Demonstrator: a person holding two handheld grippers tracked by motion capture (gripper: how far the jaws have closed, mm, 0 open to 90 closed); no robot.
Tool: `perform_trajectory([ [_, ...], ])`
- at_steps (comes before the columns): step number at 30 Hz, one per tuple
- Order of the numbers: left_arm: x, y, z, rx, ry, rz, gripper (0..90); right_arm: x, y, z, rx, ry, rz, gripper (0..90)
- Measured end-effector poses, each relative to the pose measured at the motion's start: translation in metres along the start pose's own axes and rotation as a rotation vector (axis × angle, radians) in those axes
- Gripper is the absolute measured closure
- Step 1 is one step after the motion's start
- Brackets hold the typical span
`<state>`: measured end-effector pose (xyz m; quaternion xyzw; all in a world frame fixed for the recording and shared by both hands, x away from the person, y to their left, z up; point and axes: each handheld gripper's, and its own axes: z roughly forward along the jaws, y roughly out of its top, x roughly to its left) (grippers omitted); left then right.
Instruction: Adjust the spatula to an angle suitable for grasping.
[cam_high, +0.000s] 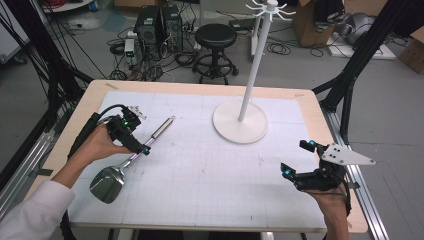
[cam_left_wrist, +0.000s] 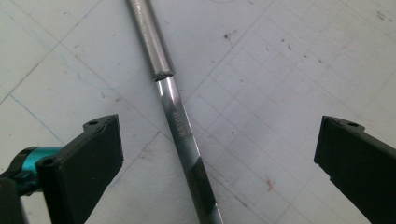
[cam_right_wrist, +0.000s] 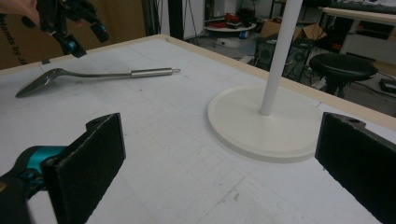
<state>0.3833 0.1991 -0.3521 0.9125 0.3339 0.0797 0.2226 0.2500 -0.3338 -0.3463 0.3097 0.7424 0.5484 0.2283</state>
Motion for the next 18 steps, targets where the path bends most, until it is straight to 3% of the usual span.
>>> perform_trajectory([
  [14,0.011,-0.002,0.026,0.055,0.002,-0.055,1.9,0.000,0.000,0.001,0.005,0.002,0.000,0.6],
  [18,0.013,-0.004,0.032,0.066,0.002,-0.074,7.4,0.000,0.000,0.001,0.003,0.001,-0.001,0.6],
])
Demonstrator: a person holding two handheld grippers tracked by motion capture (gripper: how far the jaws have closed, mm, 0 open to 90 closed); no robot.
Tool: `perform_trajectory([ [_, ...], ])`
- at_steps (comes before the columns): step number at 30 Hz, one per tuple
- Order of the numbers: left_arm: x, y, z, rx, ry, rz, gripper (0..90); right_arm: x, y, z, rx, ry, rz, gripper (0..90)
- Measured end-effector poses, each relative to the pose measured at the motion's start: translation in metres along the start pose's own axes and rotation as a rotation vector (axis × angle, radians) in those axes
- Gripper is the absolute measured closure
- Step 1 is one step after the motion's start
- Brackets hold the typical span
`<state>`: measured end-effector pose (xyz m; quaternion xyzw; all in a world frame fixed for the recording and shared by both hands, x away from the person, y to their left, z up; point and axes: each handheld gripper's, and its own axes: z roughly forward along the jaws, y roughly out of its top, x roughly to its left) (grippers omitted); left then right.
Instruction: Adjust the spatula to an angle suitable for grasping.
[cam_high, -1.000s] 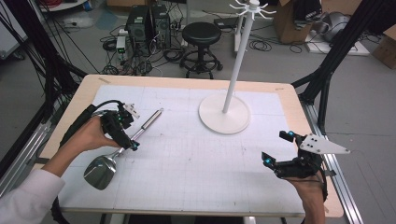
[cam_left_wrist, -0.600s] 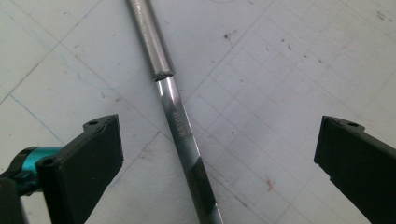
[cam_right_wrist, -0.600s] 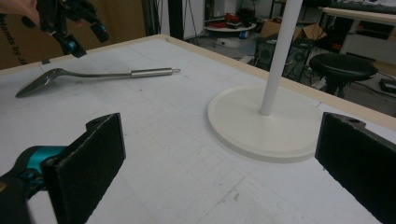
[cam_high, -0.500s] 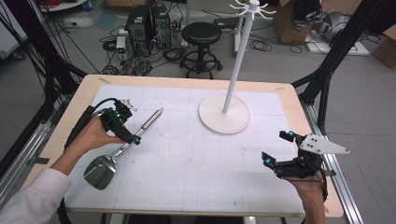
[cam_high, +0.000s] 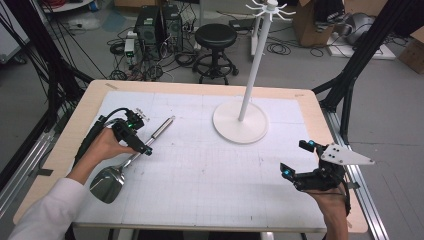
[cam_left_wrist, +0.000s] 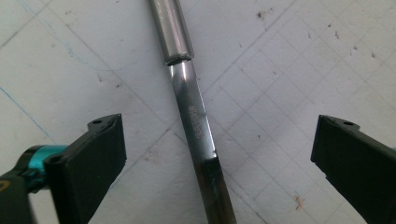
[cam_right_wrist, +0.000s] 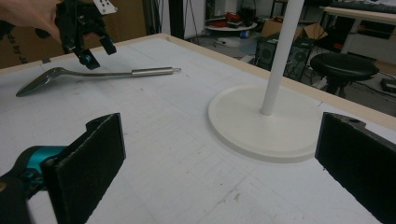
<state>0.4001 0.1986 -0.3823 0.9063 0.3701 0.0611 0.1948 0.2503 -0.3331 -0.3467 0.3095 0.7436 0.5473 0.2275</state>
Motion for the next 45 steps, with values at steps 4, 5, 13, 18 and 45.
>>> perform_trajectory([
  [4,0.002,0.000,0.005,0.024,0.007,-0.015,11.7,0.000,0.000,0.000,-0.002,0.001,0.000,0.5],
  [5,0.002,0.001,0.006,0.033,0.012,-0.021,12.4,-0.001,0.000,0.000,-0.003,0.000,-0.002,0.6],
  [13,0.006,0.001,0.013,0.063,0.017,-0.060,27.5,0.000,0.000,0.000,-0.001,0.001,0.001,0.5],
  [18,0.006,0.001,0.016,0.076,0.030,-0.080,31.5,-0.001,0.000,0.000,-0.003,0.001,0.000,0.6],
  [45,0.003,0.002,0.024,0.145,0.054,-0.078,59.6,0.001,0.000,0.002,-0.001,0.008,-0.002,0.6],
])
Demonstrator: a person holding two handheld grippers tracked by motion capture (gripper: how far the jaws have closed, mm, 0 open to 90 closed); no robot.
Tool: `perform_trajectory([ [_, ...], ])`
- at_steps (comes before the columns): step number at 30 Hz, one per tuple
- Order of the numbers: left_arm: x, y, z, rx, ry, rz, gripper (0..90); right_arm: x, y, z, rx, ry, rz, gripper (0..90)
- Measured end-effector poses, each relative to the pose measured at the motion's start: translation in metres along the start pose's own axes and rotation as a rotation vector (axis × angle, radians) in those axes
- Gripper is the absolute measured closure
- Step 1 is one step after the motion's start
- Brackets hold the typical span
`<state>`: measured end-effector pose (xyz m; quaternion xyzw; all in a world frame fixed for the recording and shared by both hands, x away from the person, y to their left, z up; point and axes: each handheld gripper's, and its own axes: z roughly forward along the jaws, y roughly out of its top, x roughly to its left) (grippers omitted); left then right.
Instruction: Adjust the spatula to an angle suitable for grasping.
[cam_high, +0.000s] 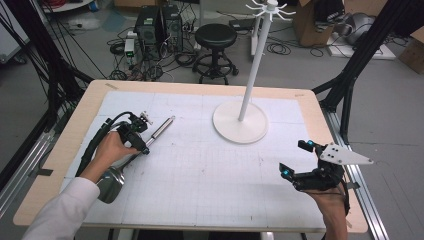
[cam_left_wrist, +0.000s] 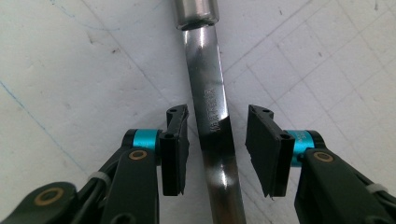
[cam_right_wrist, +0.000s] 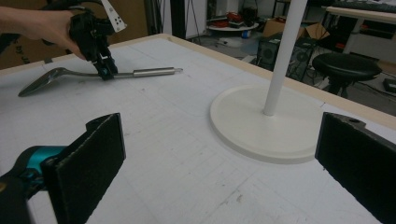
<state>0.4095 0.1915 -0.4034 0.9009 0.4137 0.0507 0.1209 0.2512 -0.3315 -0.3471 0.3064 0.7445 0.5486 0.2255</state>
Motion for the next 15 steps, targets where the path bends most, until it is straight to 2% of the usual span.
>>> perform_trajectory([
  [9,-0.0001,-0.0005,0.0007,0.019,0.006,-0.005,70.0,-0.0001,-0.0002,-0.0003,0.000,0.000,0.004,0.5],
  [12,-0.0004,0.0002,0.0009,0.024,0.011,-0.013,70.9,-0.0002,-0.0002,-0.0002,0.001,-0.001,0.003,0.6],
  [15,-0.0004,0.0006,0.0005,0.027,0.010,-0.040,71.9,-0.0001,0.0000,0.0001,0.000,0.001,0.001,0.6],
])
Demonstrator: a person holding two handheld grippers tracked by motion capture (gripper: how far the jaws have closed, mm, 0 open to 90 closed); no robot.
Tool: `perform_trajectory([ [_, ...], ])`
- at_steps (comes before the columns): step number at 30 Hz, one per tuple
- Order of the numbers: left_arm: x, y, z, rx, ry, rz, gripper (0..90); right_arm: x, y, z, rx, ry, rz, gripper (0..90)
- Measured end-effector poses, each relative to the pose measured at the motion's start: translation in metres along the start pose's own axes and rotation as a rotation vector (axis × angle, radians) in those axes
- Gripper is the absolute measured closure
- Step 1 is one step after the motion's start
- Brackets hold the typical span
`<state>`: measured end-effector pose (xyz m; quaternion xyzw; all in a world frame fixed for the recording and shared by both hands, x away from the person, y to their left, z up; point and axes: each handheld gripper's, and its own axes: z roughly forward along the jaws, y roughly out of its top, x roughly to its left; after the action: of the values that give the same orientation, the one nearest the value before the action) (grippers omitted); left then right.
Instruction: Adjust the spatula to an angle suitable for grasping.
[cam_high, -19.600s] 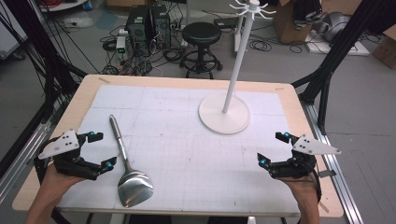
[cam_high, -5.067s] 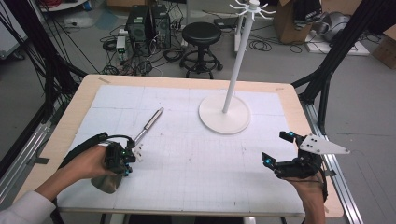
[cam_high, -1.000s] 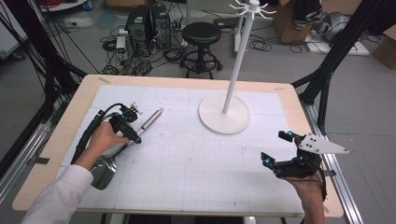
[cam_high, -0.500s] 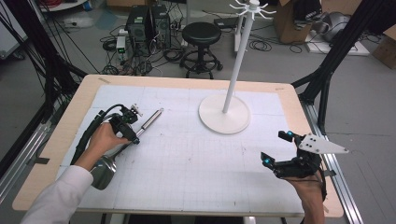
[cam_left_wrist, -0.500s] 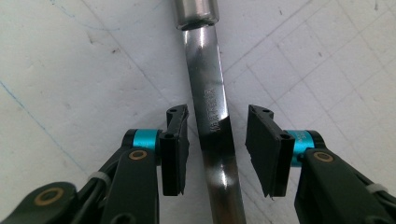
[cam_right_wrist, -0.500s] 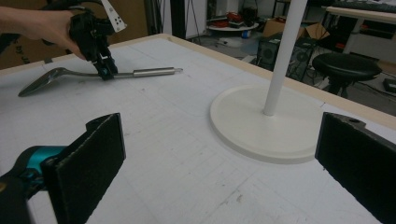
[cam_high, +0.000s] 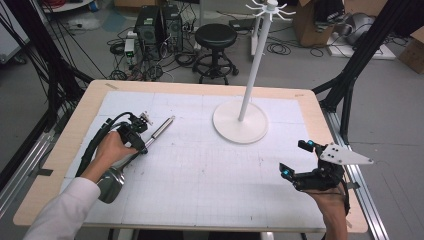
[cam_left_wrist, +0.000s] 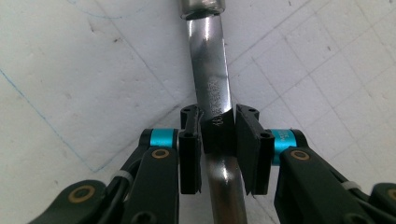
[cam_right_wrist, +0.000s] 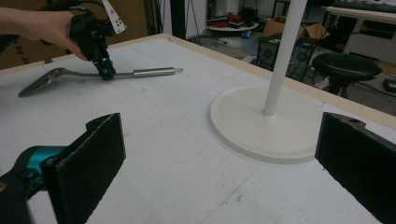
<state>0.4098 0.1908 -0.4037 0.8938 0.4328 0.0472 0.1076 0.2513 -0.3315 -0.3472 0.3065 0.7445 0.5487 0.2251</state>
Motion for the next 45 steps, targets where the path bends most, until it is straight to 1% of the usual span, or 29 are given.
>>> perform_trajectory([
  [2,0.000,0.000,0.000,0.002,0.003,-0.004,72.3,0.000,0.000,0.000,-0.001,0.000,0.002,0.6],
  [4,-0.001,0.000,-0.001,0.003,0.015,-0.003,72.9,0.000,0.000,0.000,-0.002,0.000,0.001,0.5],
  [5,-0.001,-0.001,-0.001,0.002,0.016,0.010,73.8,0.000,0.000,0.000,-0.001,0.000,0.002,0.6],
  [7,-0.003,-0.002,-0.002,0.002,0.042,0.055,74.6,0.000,0.000,0.000,-0.001,-0.002,-0.001,0.6],
  [8,-0.003,-0.003,-0.003,-0.002,0.042,0.049,74.6,0.000,0.000,0.000,0.000,-0.001,0.003,0.6],
  [9,-0.002,-0.003,-0.005,-0.004,0.040,0.052,74.6,0.000,0.000,0.000,0.000,-0.001,0.003,0.6],
  [11,-0.002,-0.005,-0.009,-0.022,0.037,0.048,74.7,0.000,0.000,0.000,0.000,-0.002,0.003,0.6],
  [15,-0.002,-0.008,-0.017,-0.049,0.023,0.049,74.7,0.000,0.000,0.000,-0.001,-0.002,0.000,0.5],
  [19,-0.004,-0.011,-0.026,-0.073,0.007,0.072,74.7,0.001,0.000,0.001,0.003,-0.001,0.003,0.5],
  [21,-0.004,-0.013,-0.031,-0.086,-0.009,0.086,74.7,0.000,0.000,0.001,0.002,0.001,-0.001,0.6],
  [22,-0.004,-0.014,-0.032,-0.094,-0.009,0.090,74.7,0.001,0.000,0.002,0.002,0.002,0.000,0.6],
  [24,-0.005,-0.014,-0.037,-0.096,-0.013,0.102,74.8,0.001,0.000,0.001,0.002,0.001,0.000,0.6],
  [26,-0.006,-0.015,-0.041,-0.116,-0.017,0.108,74.8,0.001,0.001,0.001,0.003,0.000,0.000,0.6],
  [28,-0.007,-0.015,-0.047,-0.129,-0.030,0.132,74.8,0.001,0.001,0.000,-0.001,-0.002,-0.002,0.6],
  [29,-0.008,-0.015,-0.050,-0.145,-0.039,0.134,74.8,0.001,0.002,0.000,-0.005,-0.003,-0.001,0.6],
  [30,-0.008,-0.015,-0.053,-0.150,-0.048,0.151,74.8,0.001,0.002,0.000,-0.005,-0.003,-0.001,0.6],
  [34,-0.014,-0.017,-0.063,-0.191,-0.077,0.169,74.8,0.001,0.002,0.000,-0.004,-0.001,-0.004,0.6],
  [35,-0.014,-0.018,-0.066,-0.194,-0.082,0.183,74.8,0.001,0.002,0.000,-0.006,-0.001,-0.006,0.6],
  [36,-0.015,-0.019,-0.069,-0.209,-0.095,0.186,74.8,0.001,0.002,-0.001,-0.004,-0.001,-0.003,0.6],
  [38,-0.017,-0.021,-0.075,-0.219,-0.106,0.211,74.8,0.001,0.002,-0.002,-0.005,-0.001,-0.008,0.5],
  [39,-0.018,-0.022,-0.078,-0.234,-0.116,0.219,74.8,0.001,0.002,-0.003,-0.009,-0.003,-0.006,0.5],
  [40,-0.019,-0.023,-0.080,-0.248,-0.121,0.218,74.8,0.001,0.002,-0.003,-0.011,-0.004,-0.008,0.6],
  [41,-0.020,-0.024,-0.084,-0.265,-0.128,0.228,74.8,0.001,0.002,-0.004,-0.011,-0.004,-0.004,0.6],
  [43,-0.021,-0.026,-0.091,-0.282,-0.138,0.248,74.8,0.000,0.001,-0.005,-0.013,-0.008,0.000,0.6],
  [44,-0.022,-0.027,-0.095,-0.286,-0.136,0.261,74.8,0.000,0.001,-0.005,-0.015,-0.008,0.002,0.5],
  [45,-0.023,-0.028,-0.097,-0.301,-0.143,0.263,74.8,0.000,0.001,-0.006,-0.014,-0.008,0.001,0.6],
])
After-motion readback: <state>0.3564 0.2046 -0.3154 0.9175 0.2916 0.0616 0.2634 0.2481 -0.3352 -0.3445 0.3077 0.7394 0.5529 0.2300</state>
